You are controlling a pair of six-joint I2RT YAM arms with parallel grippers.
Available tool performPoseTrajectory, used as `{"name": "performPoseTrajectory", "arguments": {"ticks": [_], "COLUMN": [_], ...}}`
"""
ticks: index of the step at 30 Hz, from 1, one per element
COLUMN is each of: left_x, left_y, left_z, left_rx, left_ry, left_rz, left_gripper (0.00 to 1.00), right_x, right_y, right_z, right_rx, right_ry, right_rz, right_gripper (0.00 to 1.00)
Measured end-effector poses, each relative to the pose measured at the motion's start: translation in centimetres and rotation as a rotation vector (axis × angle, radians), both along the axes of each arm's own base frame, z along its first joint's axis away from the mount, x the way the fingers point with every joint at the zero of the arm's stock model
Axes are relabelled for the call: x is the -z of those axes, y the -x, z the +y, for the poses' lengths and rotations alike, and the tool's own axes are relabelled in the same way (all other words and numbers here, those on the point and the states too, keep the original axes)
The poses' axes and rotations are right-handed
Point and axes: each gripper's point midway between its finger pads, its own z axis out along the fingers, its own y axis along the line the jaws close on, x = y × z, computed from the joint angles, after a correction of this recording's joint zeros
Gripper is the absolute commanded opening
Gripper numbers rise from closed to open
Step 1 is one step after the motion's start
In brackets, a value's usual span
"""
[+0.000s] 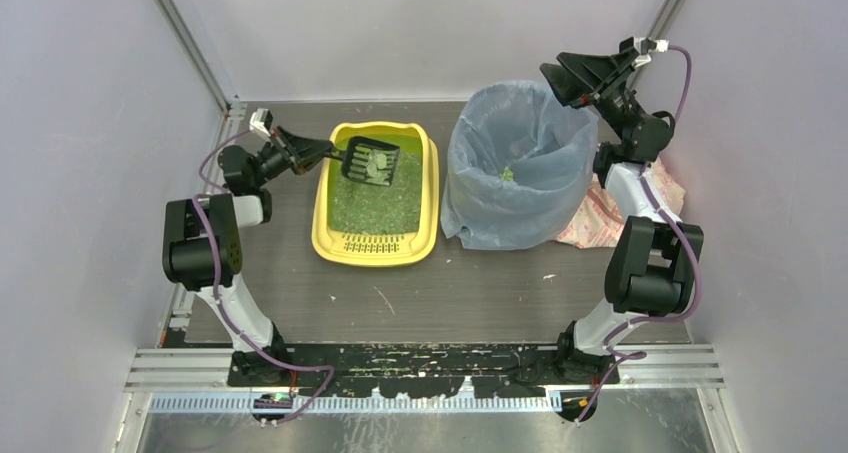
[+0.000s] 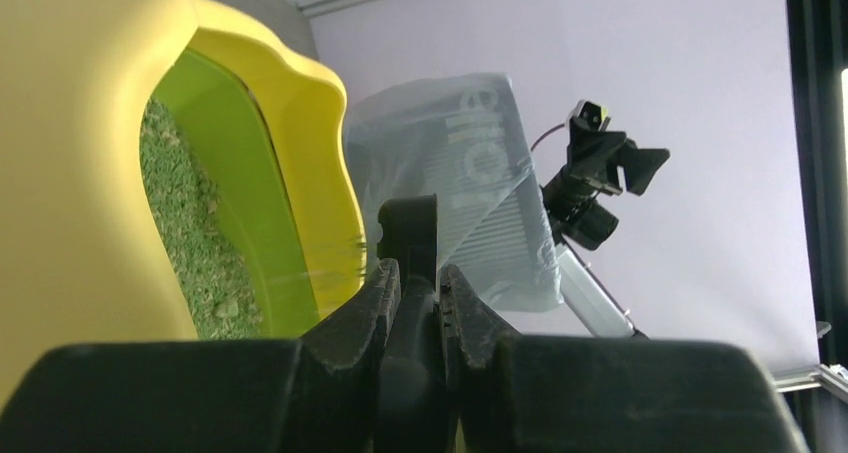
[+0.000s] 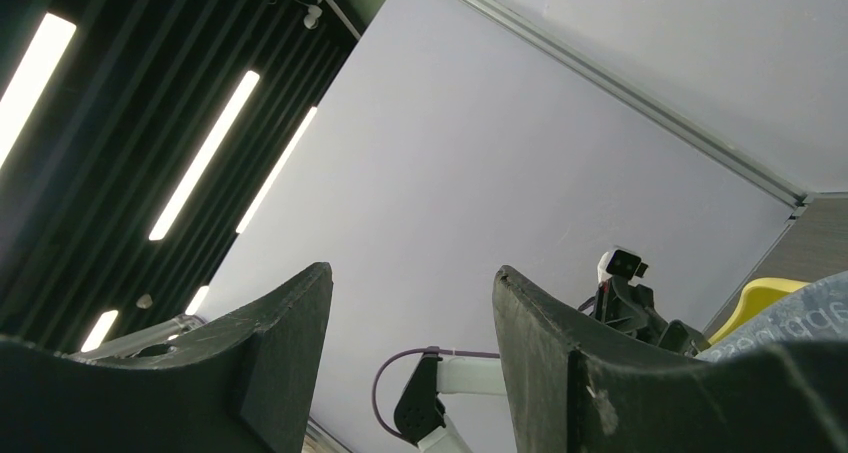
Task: Clean the litter box
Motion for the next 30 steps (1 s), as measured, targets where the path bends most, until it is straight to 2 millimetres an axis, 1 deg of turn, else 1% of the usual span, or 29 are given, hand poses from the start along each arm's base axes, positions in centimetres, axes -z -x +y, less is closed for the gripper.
{"name": "performPoseTrajectory", "arguments": {"ticks": [3, 8, 10, 14, 18, 22, 27, 30], "left_x": [0.5, 0.8, 1.0, 1.4, 2.7, 2.8, 3.6, 3.4], "left_y": [0.4, 0.9, 1.0, 1.2, 1.4, 1.4, 1.3, 1.7], "left_z": [-0.4, -2.1, -2.4, -2.4, -2.1, -1.9, -2.3, -2.8], "left_rx": [0.021, 0.064, 0.065, 0.046, 0.023, 0.015, 0.010, 0.015], "left_ry": [-0.014, -0.017, -0.016, 0.004, 0.009, 0.004, -0.037, -0.069], "left_rz": [0.011, 0.028, 0.032, 0.051, 0.085, 0.081, 0.106, 0.105], "left_gripper": [0.00, 0.00, 0.00, 0.00, 0.00, 0.00, 0.00, 0.00], "right_x": [0.0, 0.2, 0.3, 0.3, 0.3, 0.3, 0.5, 0.7], "right_y": [0.0, -0.2, -0.3, -0.3, -0.3, -0.3, -0.5, -0.7], "right_z": [0.0, 0.0, -0.1, -0.1, -0.1, -0.1, -0.1, -0.1], "right_rx": [0.000, 0.000, -0.001, -0.002, -0.002, -0.002, -0.002, -0.002], "right_ry": [0.000, -0.001, -0.002, -0.003, -0.003, -0.003, -0.004, -0.006], "right_rz": [0.000, 0.005, 0.010, 0.010, 0.010, 0.011, 0.015, 0.022], "right_gripper": [0.65, 0.65, 0.65, 0.65, 0.65, 0.65, 0.65, 0.65]}}
